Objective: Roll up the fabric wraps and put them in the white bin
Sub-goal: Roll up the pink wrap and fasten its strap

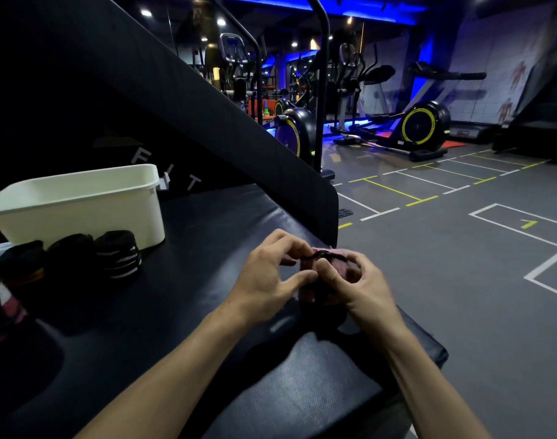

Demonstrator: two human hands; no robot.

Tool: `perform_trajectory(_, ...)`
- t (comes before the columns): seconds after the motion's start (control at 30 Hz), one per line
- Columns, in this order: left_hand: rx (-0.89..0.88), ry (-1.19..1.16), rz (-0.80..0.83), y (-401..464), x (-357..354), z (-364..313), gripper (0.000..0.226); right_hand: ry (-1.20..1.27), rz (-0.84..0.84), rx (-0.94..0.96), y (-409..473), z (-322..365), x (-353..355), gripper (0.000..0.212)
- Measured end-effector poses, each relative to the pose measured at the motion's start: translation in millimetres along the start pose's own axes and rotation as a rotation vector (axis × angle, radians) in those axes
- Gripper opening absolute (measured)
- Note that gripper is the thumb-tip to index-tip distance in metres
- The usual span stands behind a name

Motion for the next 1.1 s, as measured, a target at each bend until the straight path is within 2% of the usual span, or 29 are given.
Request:
perform_trajectory(0.17,0.072,-0.032,0.022,1.8,0.6,-1.8,0.023,0.078,0.064,-0.026,-2.6,3.4,-3.1,0.040)
perform_trajectory(0.27,0.048,-0.020,0.007,0.8,-2.1,-5.5,0.022,0.102,0.065,-0.075,-0.9,6.2,-1.8,0.024)
perform_trajectory(0.37,0.014,-0.019,0.016,-1.5,-6.5,-8.3,0.023,0.048,0.023,-0.046,2.3,6.0,0.3,0.024)
perform_trajectory(0.47,-0.010,-0.009,0.026,-2.4,-9.9,-9.9,0.023,-0.122,-0.075,0.040,2.3,8.6,-1.9,0.046)
perform_trajectory(0.6,-0.005,-0.026,-0.001,-1.2,-7.3,-2.5,0.016,-0.226,-0.110,0.117,0.5,7.1,-3.2,0.049)
perform_trajectory(0.67,0.038,-0.062,0.024,-0.4,-4.2,2.1,0.019,-0.162,-0.075,0.110,-0.5,7.5,-2.8,0.043)
perform_trajectory(0.8,0.044,-0.074,0.062,0.9,-1.5,0.5,0.036,0.106,-0.050,-0.045,0.4,7.9,-2.4,0.023)
perform_trajectory(0.93,-0.012,-0.042,-0.050,2.3,2.7,-7.9,0.039,0.192,-0.027,-0.102,-0.8,5.5,-13.1,0.047)
perform_trajectory(1.1,-0.063,-0.015,-0.111,1.4,2.3,-16.4,0.043,0.212,-0.030,-0.076,-5.9,5.1,-18.0,0.076)
Point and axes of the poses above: each hand's wrist, its own y-axis towards the middle knuckle, its own x-axis out of the back of the hand, z = x × y, the point moved 3 cm from there along y, towards the middle knuckle, and after that the axes turned 13 degrees about -z, right-handed, at the moved point
